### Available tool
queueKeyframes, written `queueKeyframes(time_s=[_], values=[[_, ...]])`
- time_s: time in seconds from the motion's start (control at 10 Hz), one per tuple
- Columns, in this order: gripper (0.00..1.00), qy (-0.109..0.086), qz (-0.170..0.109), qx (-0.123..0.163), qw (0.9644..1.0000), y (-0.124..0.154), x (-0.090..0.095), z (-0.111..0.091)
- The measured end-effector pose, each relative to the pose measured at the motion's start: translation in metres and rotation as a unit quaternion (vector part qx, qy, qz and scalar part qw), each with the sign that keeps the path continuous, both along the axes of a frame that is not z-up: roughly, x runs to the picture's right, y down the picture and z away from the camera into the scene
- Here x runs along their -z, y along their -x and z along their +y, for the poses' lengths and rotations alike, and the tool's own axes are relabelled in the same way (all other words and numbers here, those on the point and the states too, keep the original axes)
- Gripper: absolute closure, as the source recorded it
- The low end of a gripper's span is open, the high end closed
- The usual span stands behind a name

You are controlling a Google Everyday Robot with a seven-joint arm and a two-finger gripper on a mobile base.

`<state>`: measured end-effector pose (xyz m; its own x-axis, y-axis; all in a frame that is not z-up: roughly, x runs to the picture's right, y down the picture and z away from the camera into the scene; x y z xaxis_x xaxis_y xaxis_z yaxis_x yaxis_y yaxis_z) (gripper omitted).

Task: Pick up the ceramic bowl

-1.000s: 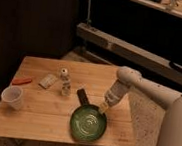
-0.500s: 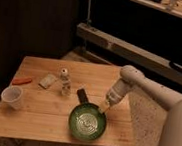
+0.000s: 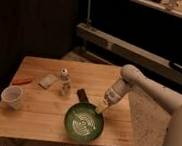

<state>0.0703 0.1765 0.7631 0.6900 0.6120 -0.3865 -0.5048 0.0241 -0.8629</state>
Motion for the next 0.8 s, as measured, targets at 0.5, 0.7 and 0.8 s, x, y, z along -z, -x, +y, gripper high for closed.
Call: queueKeyframes(time_s=[0.5, 0.7, 0.8], values=[[0.85, -0.019, -0.002, 0.014, 0.9997, 0.011, 0.016, -0.002], [0.85, -0.025, -0.022, 0.018, 0.9993, 0.013, 0.018, 0.0], [0.85, -0.033, -0.036, 0.022, 0.9986, 0.013, 0.018, 0.0]])
